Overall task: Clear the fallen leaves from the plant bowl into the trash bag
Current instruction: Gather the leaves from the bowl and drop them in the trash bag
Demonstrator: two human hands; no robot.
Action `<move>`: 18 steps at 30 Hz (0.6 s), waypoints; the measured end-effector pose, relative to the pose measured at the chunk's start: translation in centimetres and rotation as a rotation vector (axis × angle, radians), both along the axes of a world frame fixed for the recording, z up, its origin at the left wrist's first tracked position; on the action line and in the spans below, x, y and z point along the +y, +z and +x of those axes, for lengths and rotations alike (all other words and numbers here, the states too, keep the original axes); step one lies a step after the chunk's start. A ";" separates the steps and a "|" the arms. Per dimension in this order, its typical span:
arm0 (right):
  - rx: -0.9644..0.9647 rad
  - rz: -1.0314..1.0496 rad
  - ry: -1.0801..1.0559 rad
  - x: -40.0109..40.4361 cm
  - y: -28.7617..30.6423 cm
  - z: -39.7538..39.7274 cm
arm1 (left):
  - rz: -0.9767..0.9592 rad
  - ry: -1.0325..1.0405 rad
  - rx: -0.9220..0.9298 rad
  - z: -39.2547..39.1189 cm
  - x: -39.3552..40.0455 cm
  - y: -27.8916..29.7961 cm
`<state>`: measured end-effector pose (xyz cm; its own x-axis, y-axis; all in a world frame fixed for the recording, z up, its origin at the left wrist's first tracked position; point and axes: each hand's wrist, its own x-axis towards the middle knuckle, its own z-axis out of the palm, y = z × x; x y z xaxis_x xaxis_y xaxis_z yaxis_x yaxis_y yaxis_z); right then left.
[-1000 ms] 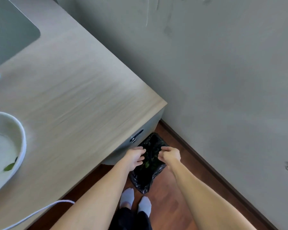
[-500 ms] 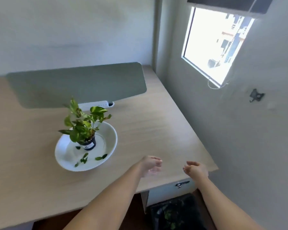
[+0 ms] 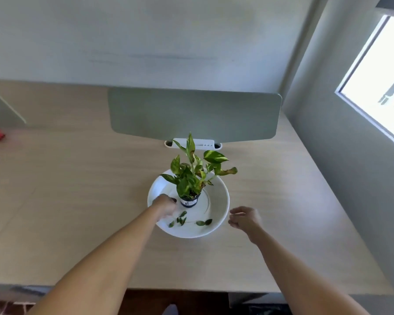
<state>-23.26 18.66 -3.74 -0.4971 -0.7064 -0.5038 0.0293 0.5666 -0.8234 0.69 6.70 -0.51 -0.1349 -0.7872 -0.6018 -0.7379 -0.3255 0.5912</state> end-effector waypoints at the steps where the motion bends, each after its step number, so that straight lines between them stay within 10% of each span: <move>1: 0.098 0.018 0.047 -0.9 -0.1 1.1 | -0.042 -0.010 -0.041 0.6 -1.0 -0.4; 6: 0.560 0.132 0.413 -4.5 -0.4 6.1 | -0.054 -0.226 -0.111 0.4 -3.8 -2.8; 18: 0.798 0.401 0.692 -7.4 -3.9 9.0 | -0.384 -0.356 -0.311 -0.9 -4.0 -7.9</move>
